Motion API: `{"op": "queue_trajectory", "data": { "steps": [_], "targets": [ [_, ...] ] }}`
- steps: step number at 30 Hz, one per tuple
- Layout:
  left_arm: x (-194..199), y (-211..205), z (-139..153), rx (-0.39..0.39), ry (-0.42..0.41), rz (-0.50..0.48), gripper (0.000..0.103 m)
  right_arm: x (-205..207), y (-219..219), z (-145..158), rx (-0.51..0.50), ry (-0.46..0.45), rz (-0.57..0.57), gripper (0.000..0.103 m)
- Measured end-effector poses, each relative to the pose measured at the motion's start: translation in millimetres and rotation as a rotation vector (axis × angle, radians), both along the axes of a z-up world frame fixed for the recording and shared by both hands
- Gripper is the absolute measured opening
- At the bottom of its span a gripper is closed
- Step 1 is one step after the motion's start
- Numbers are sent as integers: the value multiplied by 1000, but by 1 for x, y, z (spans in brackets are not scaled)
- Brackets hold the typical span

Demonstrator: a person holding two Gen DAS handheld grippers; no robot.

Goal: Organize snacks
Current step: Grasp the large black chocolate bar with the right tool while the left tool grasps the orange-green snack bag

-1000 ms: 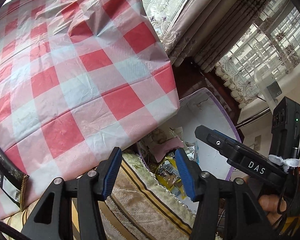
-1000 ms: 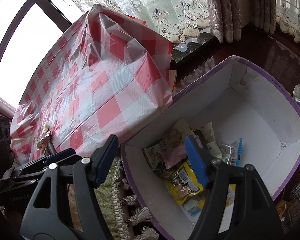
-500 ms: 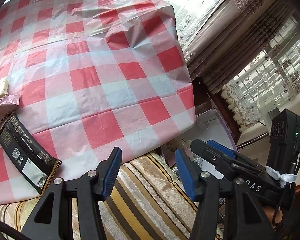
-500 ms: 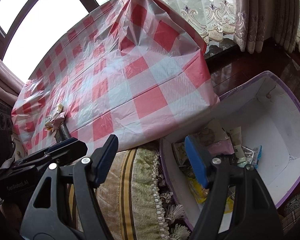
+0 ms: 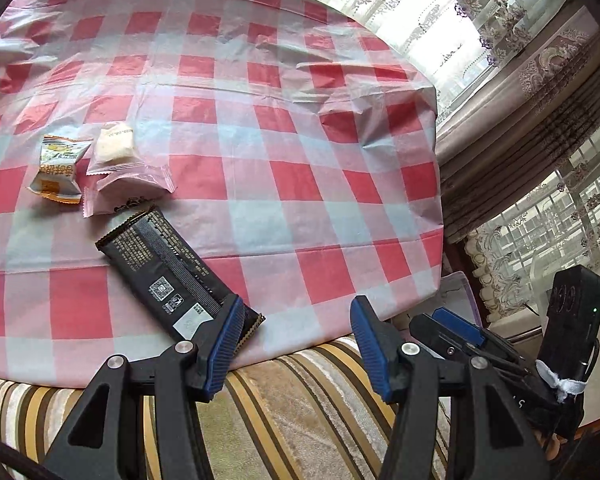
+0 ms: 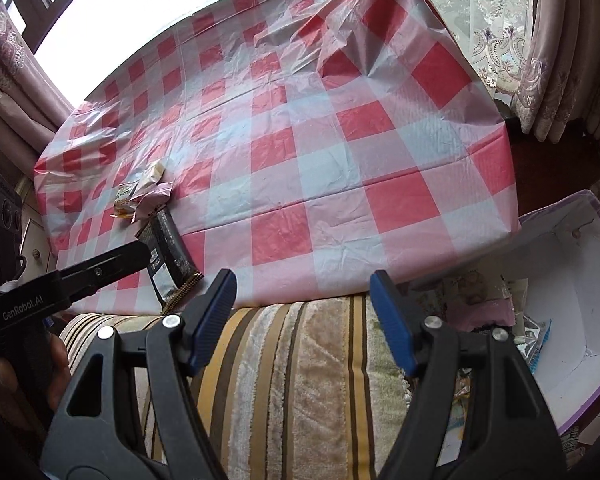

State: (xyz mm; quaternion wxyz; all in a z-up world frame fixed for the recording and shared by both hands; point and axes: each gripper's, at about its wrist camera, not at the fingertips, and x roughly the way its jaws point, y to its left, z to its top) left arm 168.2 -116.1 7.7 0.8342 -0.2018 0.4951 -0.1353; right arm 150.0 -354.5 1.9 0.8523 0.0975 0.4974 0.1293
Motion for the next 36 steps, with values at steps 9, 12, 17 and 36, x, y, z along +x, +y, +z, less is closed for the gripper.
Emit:
{"op": "queue_trajectory", "data": {
  "steps": [9,12,17,36],
  "targets": [
    [1,98,-6,61,-22,243,56,10,61,-1,-34,-7,137,72],
    [7,126,-13,93,-10,299,56,15,84,-4,-53,-4,187,72],
    [29,154,-24,143,5,322,56,22,123,-11,-75,10,290,73],
    [91,142,-57,331,31,105,49,60,217,-58,-297,128,445,76]
  ]
}}
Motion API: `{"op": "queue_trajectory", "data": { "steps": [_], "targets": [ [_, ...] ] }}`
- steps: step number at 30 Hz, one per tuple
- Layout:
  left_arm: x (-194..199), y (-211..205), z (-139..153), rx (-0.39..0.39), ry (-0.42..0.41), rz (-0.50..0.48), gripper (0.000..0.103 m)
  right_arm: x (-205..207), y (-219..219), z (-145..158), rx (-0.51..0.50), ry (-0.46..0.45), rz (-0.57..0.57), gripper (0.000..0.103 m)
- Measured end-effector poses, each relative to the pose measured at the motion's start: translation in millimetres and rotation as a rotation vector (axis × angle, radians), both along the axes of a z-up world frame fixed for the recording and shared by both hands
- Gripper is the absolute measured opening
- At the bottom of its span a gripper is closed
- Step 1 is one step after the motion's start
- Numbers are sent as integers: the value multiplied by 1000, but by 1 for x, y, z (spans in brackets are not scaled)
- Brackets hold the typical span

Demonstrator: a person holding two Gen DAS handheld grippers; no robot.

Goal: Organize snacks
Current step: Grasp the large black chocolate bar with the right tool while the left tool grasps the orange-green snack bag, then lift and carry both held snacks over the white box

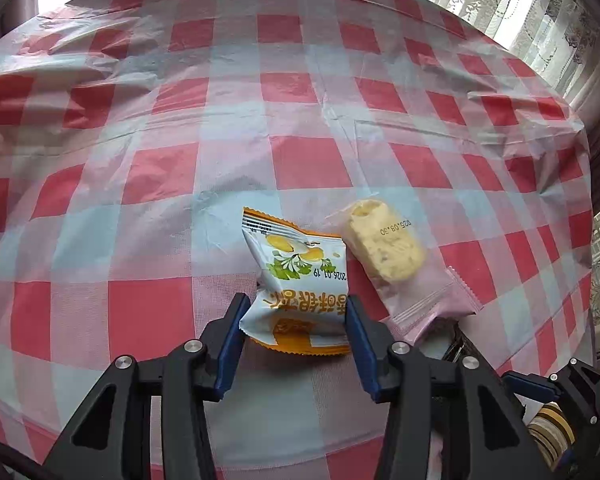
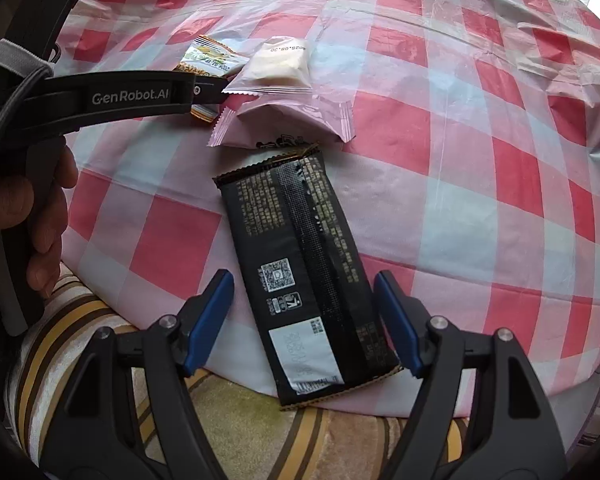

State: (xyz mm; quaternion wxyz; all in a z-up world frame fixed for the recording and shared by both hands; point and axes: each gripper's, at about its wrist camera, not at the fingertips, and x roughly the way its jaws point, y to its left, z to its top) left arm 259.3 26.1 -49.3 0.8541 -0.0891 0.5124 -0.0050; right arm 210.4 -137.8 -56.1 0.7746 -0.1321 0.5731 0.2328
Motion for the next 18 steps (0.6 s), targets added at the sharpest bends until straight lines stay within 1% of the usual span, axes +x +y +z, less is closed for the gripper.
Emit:
{"op": "queue_trajectory", "data": {
  "steps": [1,3,4,7,10,18],
  "targets": [
    [0,0,0,-2,-1,-3,48,1,1,0,-6,-5,-3,75],
    [-2,-1,0,-5,-1,-2,47,3,2,1,-16,-20,-9,66],
    [-3,-1,0,-1,-1,1,47,4,2,2,-19,-30,-9,57],
    [-11,-5,4,4,0,11,47,2,-2,4,12,-23,-10,55],
    [-24,-10,12,4,-11,26,47,-2,-16,10,62,-18,-39,55],
    [-64,-20,37,-21,-37,107,47,-29,-53,42,156,-81,-93,55]
  ]
}}
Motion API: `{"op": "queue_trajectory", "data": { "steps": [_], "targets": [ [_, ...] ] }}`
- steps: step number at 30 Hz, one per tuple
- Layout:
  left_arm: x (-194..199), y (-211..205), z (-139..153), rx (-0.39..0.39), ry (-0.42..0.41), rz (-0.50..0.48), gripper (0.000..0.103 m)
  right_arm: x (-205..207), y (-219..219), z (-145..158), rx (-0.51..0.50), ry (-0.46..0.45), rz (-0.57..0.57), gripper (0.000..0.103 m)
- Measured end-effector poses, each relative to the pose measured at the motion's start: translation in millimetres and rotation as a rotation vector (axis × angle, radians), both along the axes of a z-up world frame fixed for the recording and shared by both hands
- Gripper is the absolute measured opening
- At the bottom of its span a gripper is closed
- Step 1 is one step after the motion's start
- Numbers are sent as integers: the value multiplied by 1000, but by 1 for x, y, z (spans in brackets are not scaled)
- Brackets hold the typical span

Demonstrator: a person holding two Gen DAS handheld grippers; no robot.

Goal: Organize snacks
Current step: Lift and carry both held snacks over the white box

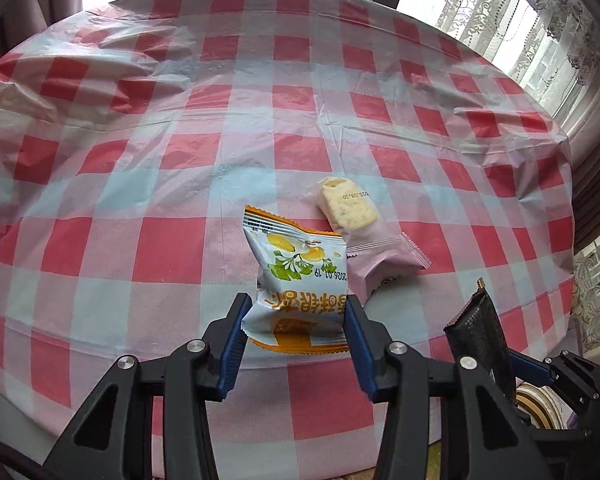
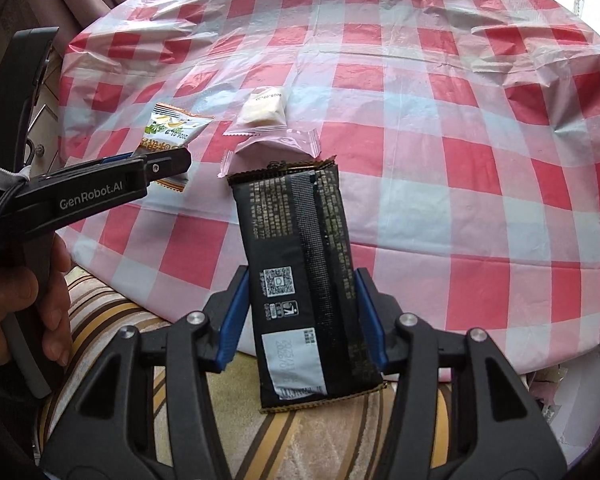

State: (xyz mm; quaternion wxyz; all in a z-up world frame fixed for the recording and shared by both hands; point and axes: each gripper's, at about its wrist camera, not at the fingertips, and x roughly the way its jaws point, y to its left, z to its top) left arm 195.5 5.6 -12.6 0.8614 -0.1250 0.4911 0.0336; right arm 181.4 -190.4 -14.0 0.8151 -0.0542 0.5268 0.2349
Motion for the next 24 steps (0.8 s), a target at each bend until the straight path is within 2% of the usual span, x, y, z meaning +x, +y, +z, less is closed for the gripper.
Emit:
{"op": "queue_trajectory", "data": {
  "steps": [11,24],
  "targets": [
    [-50,-41,38,-29,-56,-27,47,-28,-29,30,54,-83,-39,55],
    [-67,-83,72,-4,-111,-114,47,-42,-78,48,78,-127,-126,55]
  ]
}}
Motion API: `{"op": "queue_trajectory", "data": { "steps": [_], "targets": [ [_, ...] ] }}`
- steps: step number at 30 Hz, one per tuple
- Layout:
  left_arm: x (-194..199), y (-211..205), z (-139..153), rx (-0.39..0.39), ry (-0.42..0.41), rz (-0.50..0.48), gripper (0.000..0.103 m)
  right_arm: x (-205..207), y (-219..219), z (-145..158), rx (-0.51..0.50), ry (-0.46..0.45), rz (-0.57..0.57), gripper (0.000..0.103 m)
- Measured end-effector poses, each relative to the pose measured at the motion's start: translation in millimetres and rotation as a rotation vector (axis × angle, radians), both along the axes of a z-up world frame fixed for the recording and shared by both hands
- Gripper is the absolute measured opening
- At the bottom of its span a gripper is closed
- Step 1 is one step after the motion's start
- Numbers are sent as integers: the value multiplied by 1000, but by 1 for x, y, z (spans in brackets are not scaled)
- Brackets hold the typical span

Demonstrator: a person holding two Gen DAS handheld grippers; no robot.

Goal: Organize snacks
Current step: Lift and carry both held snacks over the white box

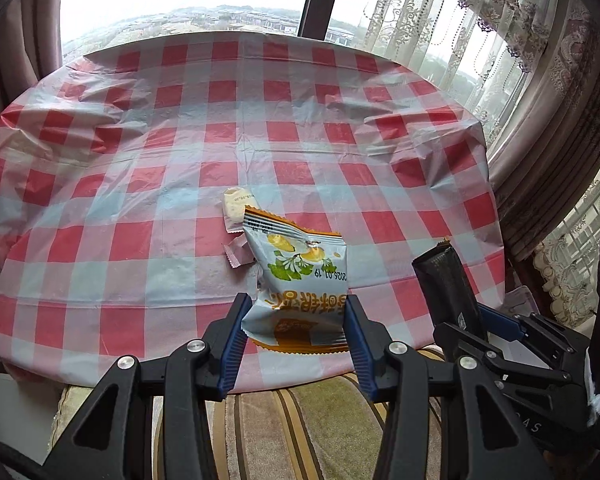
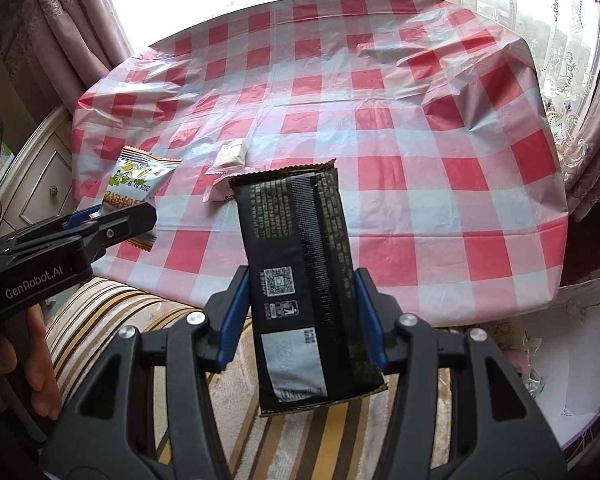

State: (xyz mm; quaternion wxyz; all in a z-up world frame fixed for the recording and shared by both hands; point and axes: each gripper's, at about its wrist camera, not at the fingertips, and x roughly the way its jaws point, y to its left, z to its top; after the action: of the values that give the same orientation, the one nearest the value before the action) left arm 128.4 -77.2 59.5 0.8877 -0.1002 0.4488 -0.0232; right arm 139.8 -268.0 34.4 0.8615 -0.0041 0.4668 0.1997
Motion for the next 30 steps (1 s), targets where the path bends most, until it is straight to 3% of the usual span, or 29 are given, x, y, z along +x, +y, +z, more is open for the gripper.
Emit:
{"op": "queue_trajectory", "data": {
  "steps": [18,30],
  "targets": [
    [13,-91,12,7,9,-195,47,0,-105,3,63,-7,-198,55],
    [20,-155,8,0,23,-339,47,-1,-184,-11,120,20,-359,55]
  ]
}}
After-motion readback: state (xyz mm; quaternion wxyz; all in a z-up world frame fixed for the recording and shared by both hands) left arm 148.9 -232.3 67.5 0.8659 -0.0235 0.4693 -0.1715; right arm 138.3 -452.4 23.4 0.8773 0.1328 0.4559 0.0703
